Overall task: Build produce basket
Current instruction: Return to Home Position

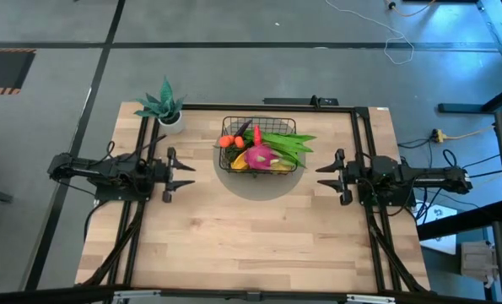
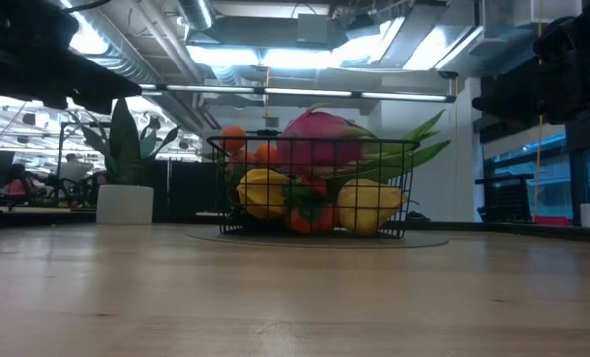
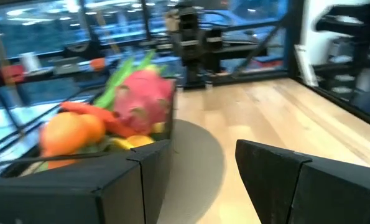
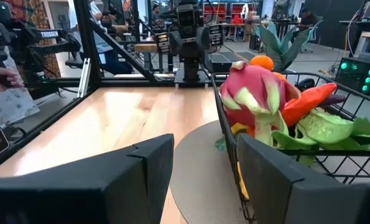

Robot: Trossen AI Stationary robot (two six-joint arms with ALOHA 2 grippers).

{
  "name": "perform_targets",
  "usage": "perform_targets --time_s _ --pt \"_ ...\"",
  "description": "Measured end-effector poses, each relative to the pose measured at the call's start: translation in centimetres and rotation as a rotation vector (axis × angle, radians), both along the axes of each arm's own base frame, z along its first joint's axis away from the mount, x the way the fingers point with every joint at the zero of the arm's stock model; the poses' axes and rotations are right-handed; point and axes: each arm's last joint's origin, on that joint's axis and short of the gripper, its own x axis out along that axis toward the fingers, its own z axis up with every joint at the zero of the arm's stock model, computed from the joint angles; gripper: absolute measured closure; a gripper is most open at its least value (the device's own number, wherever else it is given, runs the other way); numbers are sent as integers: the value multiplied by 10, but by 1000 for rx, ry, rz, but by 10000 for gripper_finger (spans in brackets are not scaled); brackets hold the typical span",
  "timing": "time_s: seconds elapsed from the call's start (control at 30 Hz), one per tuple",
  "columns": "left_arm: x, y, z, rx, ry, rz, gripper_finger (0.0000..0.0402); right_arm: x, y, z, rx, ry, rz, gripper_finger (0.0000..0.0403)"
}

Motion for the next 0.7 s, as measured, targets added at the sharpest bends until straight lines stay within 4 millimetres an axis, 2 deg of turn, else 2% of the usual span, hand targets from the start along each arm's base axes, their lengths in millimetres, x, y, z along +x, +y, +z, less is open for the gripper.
perform_targets --time_s 0.1,0.4,0.7 --pt "0 -2 -1 18 14 -76 229 0 0 0 0 0 0 232" --pt "2 -2 -4 -104 48 -83 229 0 0 0 0 0 0 232" --pt "2 -4 -5 -100 61 -131 229 0 0 0 0 0 0 232"
